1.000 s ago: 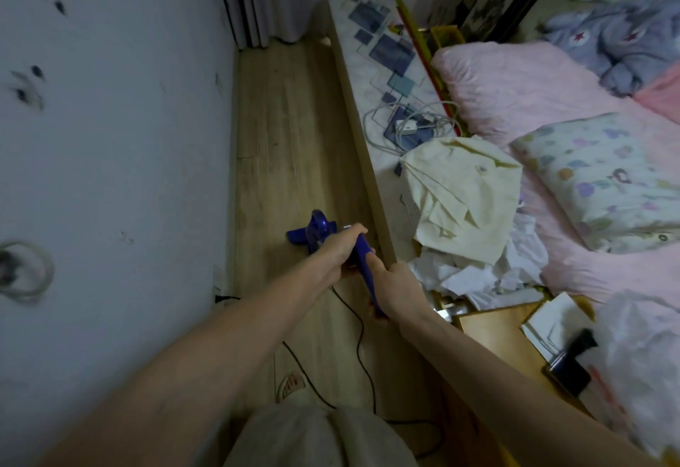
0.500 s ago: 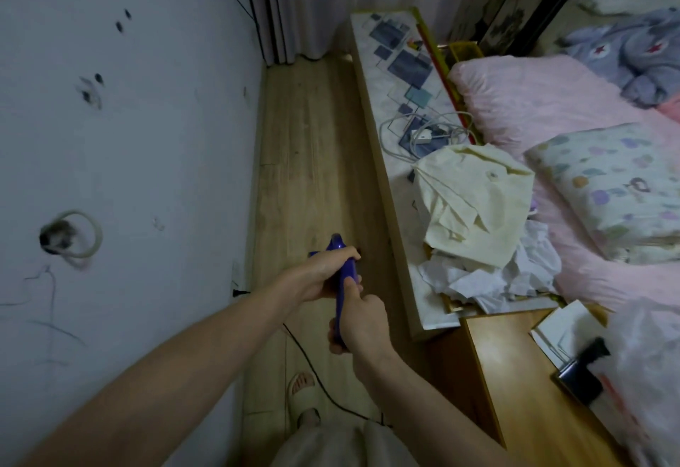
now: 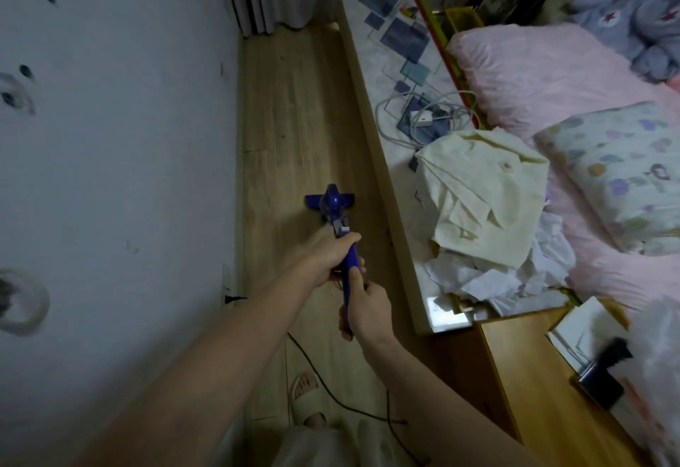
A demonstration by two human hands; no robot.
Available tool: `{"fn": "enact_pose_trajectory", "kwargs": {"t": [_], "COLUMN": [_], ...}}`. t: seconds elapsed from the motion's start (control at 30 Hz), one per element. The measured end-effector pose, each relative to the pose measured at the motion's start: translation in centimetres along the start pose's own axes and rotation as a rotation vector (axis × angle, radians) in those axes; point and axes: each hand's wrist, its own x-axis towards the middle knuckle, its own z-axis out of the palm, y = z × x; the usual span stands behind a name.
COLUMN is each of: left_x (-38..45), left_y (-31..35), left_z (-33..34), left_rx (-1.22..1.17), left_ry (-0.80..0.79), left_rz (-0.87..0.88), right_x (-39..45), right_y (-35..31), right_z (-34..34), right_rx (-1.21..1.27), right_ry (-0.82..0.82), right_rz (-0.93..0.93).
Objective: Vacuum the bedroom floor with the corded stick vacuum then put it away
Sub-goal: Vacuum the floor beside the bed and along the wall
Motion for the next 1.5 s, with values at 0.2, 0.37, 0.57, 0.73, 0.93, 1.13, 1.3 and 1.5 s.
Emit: {"fn": "enact_pose_trajectory", "kwargs": {"t": [0.2, 0.37, 0.57, 0.73, 0.93, 1.13, 1.3, 1.5], "left_x": [5.2, 8.8, 10.3, 8.6, 4.5, -0.4, -5.0, -8.1], "left_y": [4.0, 6.2, 7.1, 6.8, 6.0, 4.2, 2.4, 0.9], "left_z": [-1.4, -2.7, -2.6, -0.9, 1.5, 3.7, 4.9, 4.5], "left_rx": [0.028, 0.023, -0.033, -0.123, -0.163, -0.176, -0.131, -0.052], "left_ry": [0.029, 0.026, -0.006, -0.057, -0.081, -0.072, -0.102, -0.134], "left_rz": [0.013, 0.006, -0.048, -0.083, -0.056, -0.003, -0.021, -0.065], "right_x": [5.9, 10.1, 12.0, 10.1, 5.5, 0.1, -4.7, -8.2], "right_y": [-3.1, -4.8, -5.1, -5.2, -5.3, -4.9, -4.0, -2.4], "right_z": [1.9, 3.1, 2.4, -0.2, -2.9, -5.4, -6.5, -5.9], "right_rx": [-0.038, -0.093, -0.169, -0.212, -0.181, -0.102, 0.034, 0.175], "right_ry": [0.047, 0.035, 0.042, 0.054, 0.072, 0.086, 0.053, 0.006], "right_rz": [0.007, 0.014, -0.024, -0.051, -0.055, -0.017, 0.117, 0.125]}}
